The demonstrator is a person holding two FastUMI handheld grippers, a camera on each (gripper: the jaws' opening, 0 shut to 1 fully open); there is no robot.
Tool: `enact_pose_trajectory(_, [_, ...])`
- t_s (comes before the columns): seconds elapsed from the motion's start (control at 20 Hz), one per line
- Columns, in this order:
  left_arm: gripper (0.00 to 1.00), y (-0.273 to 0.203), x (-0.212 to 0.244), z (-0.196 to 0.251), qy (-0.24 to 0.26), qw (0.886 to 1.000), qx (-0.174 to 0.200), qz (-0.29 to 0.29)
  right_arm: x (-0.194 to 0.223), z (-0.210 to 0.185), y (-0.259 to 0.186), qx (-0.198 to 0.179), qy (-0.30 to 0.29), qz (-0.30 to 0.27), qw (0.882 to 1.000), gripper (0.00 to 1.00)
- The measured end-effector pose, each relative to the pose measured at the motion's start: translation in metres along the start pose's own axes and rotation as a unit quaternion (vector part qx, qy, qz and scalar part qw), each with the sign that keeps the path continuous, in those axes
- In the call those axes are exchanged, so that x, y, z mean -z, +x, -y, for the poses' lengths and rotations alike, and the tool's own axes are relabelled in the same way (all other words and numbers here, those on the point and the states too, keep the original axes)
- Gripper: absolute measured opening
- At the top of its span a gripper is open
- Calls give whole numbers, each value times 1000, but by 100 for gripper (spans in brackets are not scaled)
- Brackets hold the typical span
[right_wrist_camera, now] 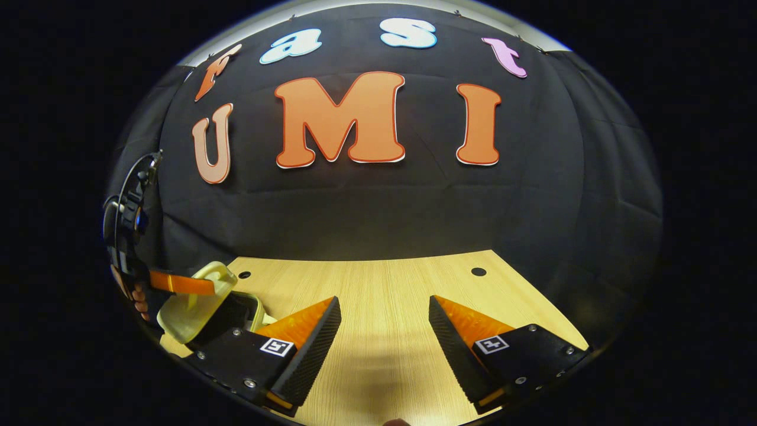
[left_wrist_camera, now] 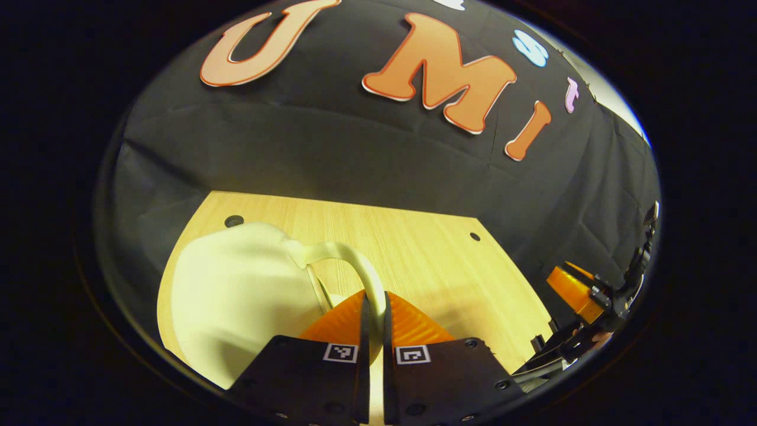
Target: First open the suitcase, pack the skin care products into it, and then close the suitcase.
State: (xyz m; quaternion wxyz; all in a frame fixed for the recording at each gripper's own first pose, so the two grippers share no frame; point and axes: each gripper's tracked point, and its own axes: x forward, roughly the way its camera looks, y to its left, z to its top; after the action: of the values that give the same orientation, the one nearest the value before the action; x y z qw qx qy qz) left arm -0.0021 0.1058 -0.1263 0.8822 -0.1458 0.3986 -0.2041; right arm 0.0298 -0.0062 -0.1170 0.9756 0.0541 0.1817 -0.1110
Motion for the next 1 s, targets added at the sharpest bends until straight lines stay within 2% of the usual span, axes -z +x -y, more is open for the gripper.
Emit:
enact_pose_trajectory(0.15, [9,19,24,9,8,1000,-4,-28,-2,15,-3,4,-1,-3,1000,96])
enact_pose_trajectory(0.4, [9,50,70,19,50,994,-40,-83,4,25,-6,5,-1,-11,1000,96])
enact_pose_trajectory(0.55, [25,51,87,20,47,992,-53,-99,4,28,-7,4,-3,-9,1000,96])
enact_pose_trajectory(0.65, [28,49,86,28,29,994,-51,-95,1,31,-8,3,-6,-4,1000,96])
enact_pose_trajectory(0.7, [39,47,86,29,28,994,-55,-90,-1,33,-9,4,-6,0,1000,96])
enact_pose_trajectory(0.85, [88,40,74,43,37,995,-67,-62,-5,32,-10,-11,3,4,1000,95])
enact_pose_trajectory(1.0, [97,24,38,56,42,995,-89,6,-21,33,-12,-18,11,28,999,96])
